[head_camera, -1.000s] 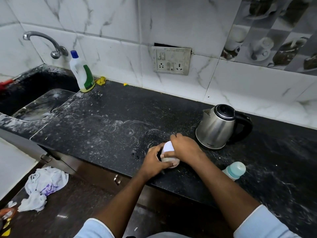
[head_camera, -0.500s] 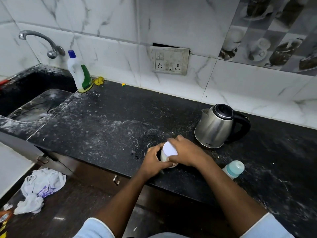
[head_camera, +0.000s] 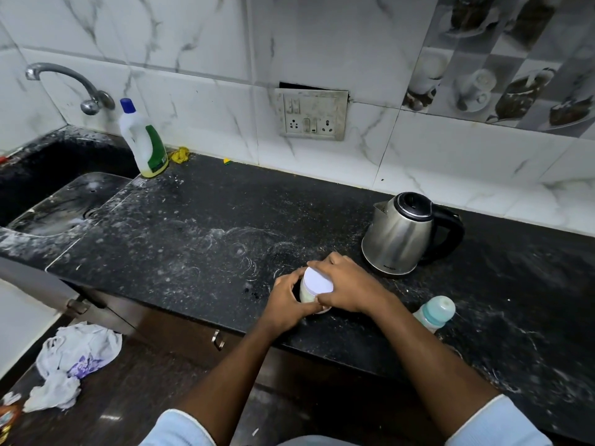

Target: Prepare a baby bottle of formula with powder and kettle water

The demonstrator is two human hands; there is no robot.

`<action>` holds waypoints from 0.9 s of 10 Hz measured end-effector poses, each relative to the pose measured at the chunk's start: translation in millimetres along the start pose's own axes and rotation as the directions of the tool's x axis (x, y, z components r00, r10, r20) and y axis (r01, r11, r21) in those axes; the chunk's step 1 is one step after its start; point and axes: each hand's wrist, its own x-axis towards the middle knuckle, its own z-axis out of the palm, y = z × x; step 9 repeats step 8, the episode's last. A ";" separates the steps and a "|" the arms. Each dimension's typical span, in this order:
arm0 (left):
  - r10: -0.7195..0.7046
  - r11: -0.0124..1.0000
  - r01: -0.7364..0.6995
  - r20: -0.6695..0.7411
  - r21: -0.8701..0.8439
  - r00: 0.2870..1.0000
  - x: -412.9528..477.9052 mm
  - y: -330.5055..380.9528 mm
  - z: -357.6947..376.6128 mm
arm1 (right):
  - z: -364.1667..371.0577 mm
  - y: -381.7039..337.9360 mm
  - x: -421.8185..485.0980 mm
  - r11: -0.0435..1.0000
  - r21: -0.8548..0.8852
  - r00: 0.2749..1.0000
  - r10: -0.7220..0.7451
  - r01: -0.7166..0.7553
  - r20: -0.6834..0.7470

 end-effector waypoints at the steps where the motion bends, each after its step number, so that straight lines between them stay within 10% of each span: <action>1: -0.023 1.000 0.023 -0.012 0.020 1.000 -0.8 -1.2 1.8 | 0.5 -2.2 0.6 1.000 -0.019 0.999 0.020 -0.021 -0.027; 9: 0.029 0.950 -0.079 0.169 0.302 0.985 6.8 8.3 -21.9 | 20.2 15.5 -44.0 0.950 0.305 0.986 0.107 -0.063 -0.131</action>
